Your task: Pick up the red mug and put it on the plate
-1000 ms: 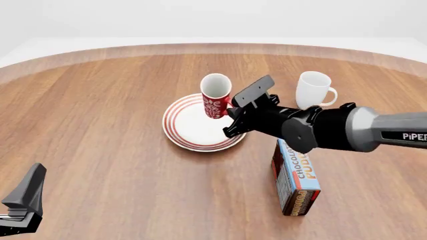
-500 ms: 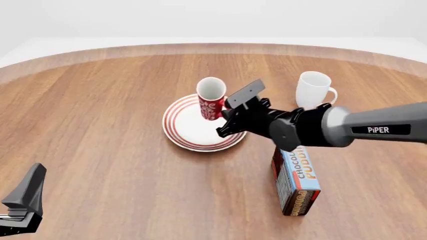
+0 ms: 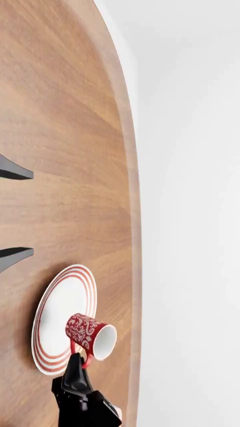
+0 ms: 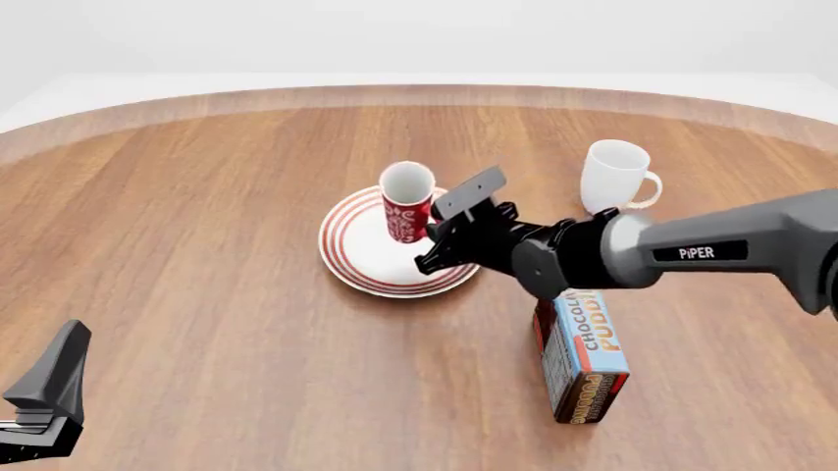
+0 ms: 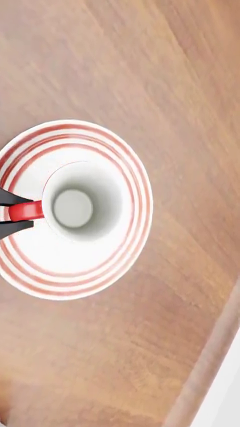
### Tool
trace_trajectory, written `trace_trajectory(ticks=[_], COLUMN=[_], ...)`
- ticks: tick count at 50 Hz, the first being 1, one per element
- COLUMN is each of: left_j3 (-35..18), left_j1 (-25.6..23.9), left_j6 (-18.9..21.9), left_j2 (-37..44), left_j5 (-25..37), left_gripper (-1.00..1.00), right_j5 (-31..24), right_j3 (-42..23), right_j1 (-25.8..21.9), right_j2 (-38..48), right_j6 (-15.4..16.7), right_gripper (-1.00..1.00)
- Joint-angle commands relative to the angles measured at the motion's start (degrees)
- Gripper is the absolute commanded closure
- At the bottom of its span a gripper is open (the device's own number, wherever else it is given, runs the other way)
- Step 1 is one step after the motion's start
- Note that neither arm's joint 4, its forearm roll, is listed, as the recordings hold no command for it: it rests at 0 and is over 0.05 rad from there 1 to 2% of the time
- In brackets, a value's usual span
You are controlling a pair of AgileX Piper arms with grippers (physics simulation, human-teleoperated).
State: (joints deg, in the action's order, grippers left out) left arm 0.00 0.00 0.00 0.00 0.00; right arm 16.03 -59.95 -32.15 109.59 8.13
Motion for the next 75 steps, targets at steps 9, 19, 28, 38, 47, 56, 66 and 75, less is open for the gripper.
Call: trace_trajectory(ticks=[9,19,28,38,47,56,66,75], left_j3=[0.0,0.0,0.0,0.0,0.0,0.0,0.0,0.0], left_j1=[0.0,0.0,0.0,0.0,0.0,0.0,0.0,0.0], left_j6=[0.0,0.0,0.0,0.0,0.0,0.0,0.0,0.0], left_j2=[0.0,0.0,0.0,0.0,0.0,0.0,0.0,0.0], left_j5=[0.0,0.0,0.0,0.0,0.0,0.0,0.0,0.0], left_gripper=[-1.00,-1.00,-1.00,-1.00,-1.00,-1.00,-1.00,-1.00], right_j5=[1.5,1.8,1.8,2.1,2.2,2.5,2.9,3.2], right_j3=[-1.2,-1.6,-2.1,-2.2,-2.4,-2.9,-3.3,-3.0], right_j1=[0.4,0.3,0.4,0.1,0.4,1.4,2.4,2.8], right_j2=[2.9,4.0,4.6,5.3,5.6,6.6,7.3,6.9], right_j6=[-0.7,-0.4,-0.3,-0.6,-0.4,0.4,0.4,0.3], right_gripper=[1.00,1.00,1.00,1.00,1.00,1.00,-1.00,-1.00])
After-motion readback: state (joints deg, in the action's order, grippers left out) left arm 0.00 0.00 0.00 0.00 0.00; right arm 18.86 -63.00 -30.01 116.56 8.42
